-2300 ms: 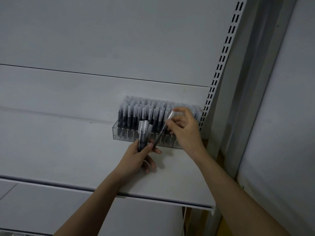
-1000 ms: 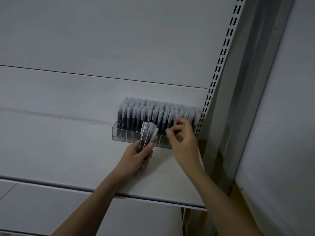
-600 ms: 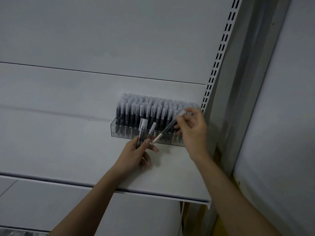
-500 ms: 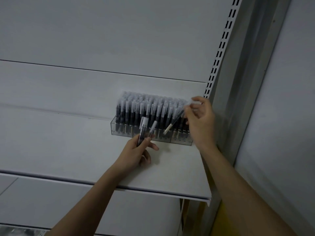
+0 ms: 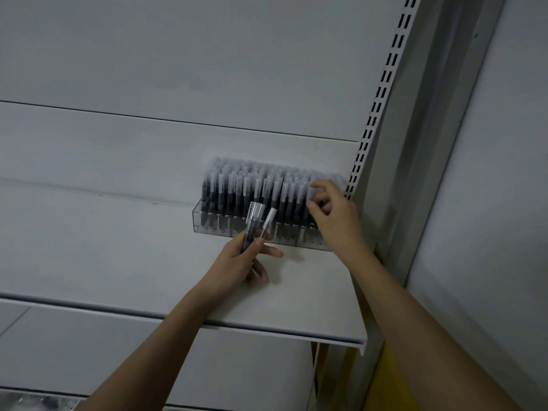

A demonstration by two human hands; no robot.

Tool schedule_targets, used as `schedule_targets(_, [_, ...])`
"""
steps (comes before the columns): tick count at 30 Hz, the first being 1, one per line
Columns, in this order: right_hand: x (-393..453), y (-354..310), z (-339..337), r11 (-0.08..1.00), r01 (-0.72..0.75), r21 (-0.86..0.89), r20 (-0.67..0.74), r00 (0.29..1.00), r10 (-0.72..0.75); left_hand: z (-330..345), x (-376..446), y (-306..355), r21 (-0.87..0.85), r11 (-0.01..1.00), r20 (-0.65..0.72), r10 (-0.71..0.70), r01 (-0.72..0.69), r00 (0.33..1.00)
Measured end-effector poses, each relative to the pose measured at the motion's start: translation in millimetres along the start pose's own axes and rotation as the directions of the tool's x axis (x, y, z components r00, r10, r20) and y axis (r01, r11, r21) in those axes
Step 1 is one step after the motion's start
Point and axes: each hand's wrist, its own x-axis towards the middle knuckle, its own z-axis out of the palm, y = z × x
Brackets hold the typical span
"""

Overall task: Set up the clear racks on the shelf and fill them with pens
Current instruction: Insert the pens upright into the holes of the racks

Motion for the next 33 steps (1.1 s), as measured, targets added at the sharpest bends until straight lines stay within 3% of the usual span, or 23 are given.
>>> schedule_targets(4, [-17.2, -12.8, 5.7, 0.997, 0.030, 0.068, -0.176, 0.984, -0.018, 0.0, -0.2, -0.4, 0.015, 1.000, 0.022, -0.002, 0.001, 1.000])
schedule_targets(7, [-38.9, -28.8, 19.2, 0.934, -0.129, 0.333, 0.096, 0.990, 0.103, 1.0, -1.2, 1.7, 0.016, 1.000, 0.041, 0.000, -0.001, 0.999])
schedule_targets(9, [-46.7, -29.9, 32.1, 0.894, -0.175, 0.412, 0.177, 0.978, 0.110, 1.5, -2.8, 3.4, 0.042, 0.999, 0.060, 0.007, -0.010, 0.998])
schedule_targets(13, [-40.4, -29.0, 29.2, 0.869, -0.179, 0.462, 0.115, 0.983, 0.142, 1.6, -2.3, 3.4, 0.020, 1.000, 0.058, -0.002, 0.000, 0.998])
schedule_targets(16, [-21.7, -25.3, 6.6, 0.862, -0.150, 0.483, -0.017, 0.983, 0.181, 0.5, -1.4, 0.5, 0.006, 1.000, 0.028, -0.009, 0.009, 1.000])
schedule_targets(20, [-1.1, -21.2, -22.3, 0.925, -0.046, 0.378, -0.162, 0.980, 0.116, -1.3, -1.1, -2.1, 0.054, 0.998, 0.014, 0.031, -0.032, 0.999])
schedule_targets(26, [6.9, -13.9, -31.8, 0.992, -0.009, 0.126, -0.176, 0.984, 0.031, -3.0, 0.4, -4.0, 0.079, 0.995, 0.016, 0.057, -0.058, 0.998])
schedule_targets(33, [10.1, -11.6, -29.3, 0.997, 0.000, 0.074, -0.143, 0.990, 0.010, -3.4, 0.6, -4.9, 0.079, 0.995, 0.013, 0.066, -0.067, 0.998])
